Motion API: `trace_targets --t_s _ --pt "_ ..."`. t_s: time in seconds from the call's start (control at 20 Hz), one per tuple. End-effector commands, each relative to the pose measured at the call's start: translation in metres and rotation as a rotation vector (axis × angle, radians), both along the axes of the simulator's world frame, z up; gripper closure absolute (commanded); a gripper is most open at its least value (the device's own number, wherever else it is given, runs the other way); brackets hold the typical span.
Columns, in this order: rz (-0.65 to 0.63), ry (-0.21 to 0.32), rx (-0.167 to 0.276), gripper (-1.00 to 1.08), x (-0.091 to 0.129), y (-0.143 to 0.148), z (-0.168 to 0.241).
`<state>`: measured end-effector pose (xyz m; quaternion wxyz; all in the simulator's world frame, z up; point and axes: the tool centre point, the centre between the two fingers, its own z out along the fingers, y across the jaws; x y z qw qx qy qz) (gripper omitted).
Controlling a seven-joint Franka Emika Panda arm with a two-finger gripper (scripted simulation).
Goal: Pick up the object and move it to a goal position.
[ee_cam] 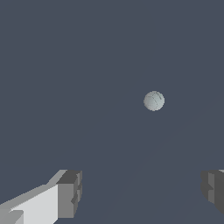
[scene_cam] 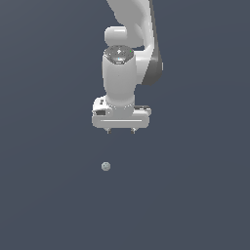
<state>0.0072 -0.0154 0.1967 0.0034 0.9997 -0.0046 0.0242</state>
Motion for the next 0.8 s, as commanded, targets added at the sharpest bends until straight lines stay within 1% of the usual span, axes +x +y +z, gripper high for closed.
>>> trace_targets --t_s 0.0,0.15,0.4,0.75 --pt "0.000 0.000 0.000 -0.92 0.000 0.000 0.000" --pt "0.006 -0.001 0.001 -0.92 0.000 0.006 0.002" --pt "0.030 -0.005 0.004 -0.92 0.000 0.029 0.012" --pt "0.042 -0.004 0.003 -0.92 0.001 0.029 0.011"
